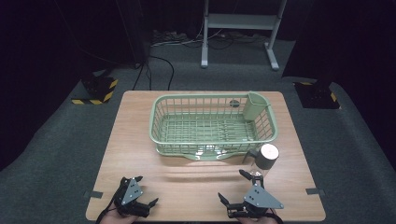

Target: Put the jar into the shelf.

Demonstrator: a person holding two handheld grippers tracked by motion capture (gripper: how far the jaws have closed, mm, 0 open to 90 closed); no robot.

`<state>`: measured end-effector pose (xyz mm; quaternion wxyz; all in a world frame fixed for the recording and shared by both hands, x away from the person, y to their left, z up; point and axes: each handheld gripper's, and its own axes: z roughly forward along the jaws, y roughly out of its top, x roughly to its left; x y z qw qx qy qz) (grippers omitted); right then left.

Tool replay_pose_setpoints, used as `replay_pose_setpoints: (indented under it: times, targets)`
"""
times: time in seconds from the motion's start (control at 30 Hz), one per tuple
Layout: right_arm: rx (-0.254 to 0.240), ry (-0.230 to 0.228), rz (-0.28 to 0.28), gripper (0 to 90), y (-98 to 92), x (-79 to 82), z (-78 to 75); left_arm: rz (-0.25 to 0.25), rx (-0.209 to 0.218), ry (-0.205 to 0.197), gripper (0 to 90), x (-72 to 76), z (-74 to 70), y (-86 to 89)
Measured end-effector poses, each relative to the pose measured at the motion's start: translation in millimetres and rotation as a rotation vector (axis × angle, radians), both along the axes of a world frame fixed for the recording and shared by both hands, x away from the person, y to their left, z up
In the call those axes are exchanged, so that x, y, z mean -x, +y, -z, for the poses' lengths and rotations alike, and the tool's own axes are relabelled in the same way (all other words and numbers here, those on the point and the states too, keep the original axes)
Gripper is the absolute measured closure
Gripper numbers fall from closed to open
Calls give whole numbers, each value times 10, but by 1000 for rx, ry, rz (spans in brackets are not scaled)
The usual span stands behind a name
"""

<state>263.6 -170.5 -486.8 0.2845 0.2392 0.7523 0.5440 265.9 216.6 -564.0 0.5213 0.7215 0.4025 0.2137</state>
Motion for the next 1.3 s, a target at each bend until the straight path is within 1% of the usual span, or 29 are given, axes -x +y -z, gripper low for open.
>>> replay_pose_setpoints:
  times: [0.57, 0.63, 0.9, 1.3]
  targets:
    - [-39, -20, 41, 0, -188, 23, -125, 2, 0, 1, 15, 0, -1, 2]
    - [-39, -18, 45, 0, -198, 25, -130, 1, 1, 2, 15, -1, -1, 2]
    - [-53, -40, 72, 0, -304, 31, -187, 1, -1, 1, 15, 0, 0, 1]
    - [-57, -49, 104, 0, -418, 26, -217, 1, -1, 0, 15, 0, 1, -1]
